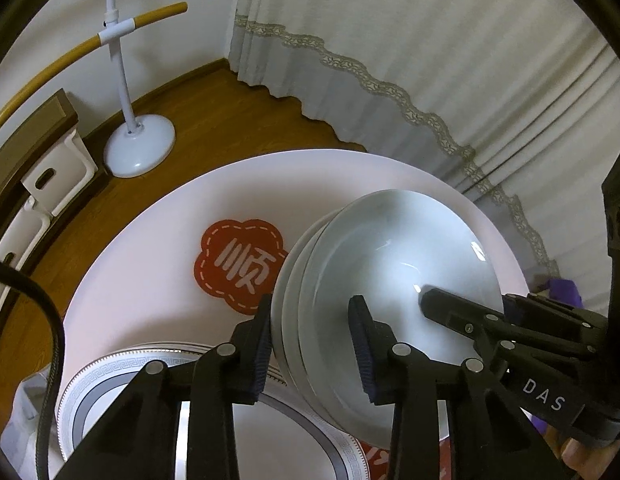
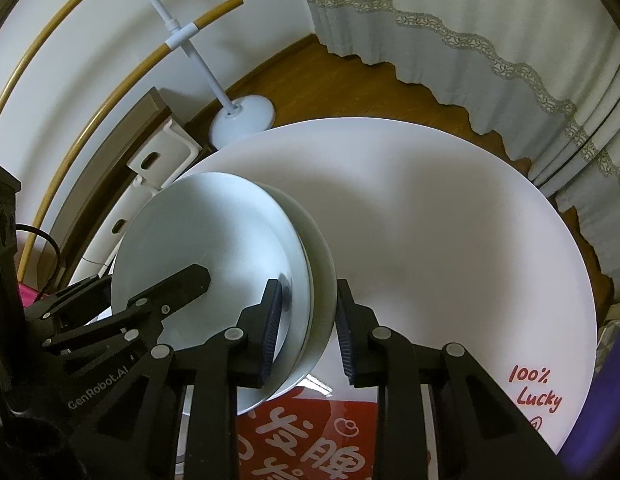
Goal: Organize plates and bowls
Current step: 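Close both grippers on the rims of the white plates, then lift the held white plates with both grippers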
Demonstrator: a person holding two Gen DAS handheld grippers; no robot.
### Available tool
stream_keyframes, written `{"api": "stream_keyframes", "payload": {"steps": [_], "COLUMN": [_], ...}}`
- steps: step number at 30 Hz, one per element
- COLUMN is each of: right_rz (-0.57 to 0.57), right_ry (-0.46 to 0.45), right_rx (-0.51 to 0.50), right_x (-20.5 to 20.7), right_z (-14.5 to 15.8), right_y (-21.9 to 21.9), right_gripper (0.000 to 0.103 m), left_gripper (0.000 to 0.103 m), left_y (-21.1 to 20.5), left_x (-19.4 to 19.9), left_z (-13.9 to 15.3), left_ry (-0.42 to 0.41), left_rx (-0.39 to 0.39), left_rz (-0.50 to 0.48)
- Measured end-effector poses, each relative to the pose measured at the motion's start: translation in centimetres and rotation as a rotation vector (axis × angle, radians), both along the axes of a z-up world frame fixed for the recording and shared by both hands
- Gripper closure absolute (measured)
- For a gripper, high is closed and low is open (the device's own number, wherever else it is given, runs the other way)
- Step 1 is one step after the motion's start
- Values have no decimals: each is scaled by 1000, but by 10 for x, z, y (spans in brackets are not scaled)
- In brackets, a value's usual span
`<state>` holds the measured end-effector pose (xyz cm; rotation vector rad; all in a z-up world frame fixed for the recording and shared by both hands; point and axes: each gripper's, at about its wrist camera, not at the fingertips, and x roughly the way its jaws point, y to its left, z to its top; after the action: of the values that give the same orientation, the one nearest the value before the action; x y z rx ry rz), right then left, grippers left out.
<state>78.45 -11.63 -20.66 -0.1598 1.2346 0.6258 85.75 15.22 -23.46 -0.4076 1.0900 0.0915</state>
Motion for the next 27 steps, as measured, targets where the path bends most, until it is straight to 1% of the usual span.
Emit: {"api": "stream_keyframes", "payload": {"steps": [6,9,13,17,27], "right_rz": [-3,-5,-6,-8,-17], "right_ry": [-4,-5,-8,-9,-5], "right_rx": [-2,1,3,2,-9], "right_x": [1,1,1,1,-2], "right_z": [0,0,1,2,4], "right_y": [-1,-1,-2,-1,-6], "right_gripper": [77,77,77,77,76], "left_gripper": [72,75,78,80,82], "left_y": [-7,-6,-10,-9,-9], "left_x": [7,5,2,0,-4], "left_z": [1,2,6,6,11], "left_ry": [4,-1,-7,-8,-16], "left_rx": [-6,-9,26,13,10], "left_rz": [-7,-3,-2,1,-5]}}
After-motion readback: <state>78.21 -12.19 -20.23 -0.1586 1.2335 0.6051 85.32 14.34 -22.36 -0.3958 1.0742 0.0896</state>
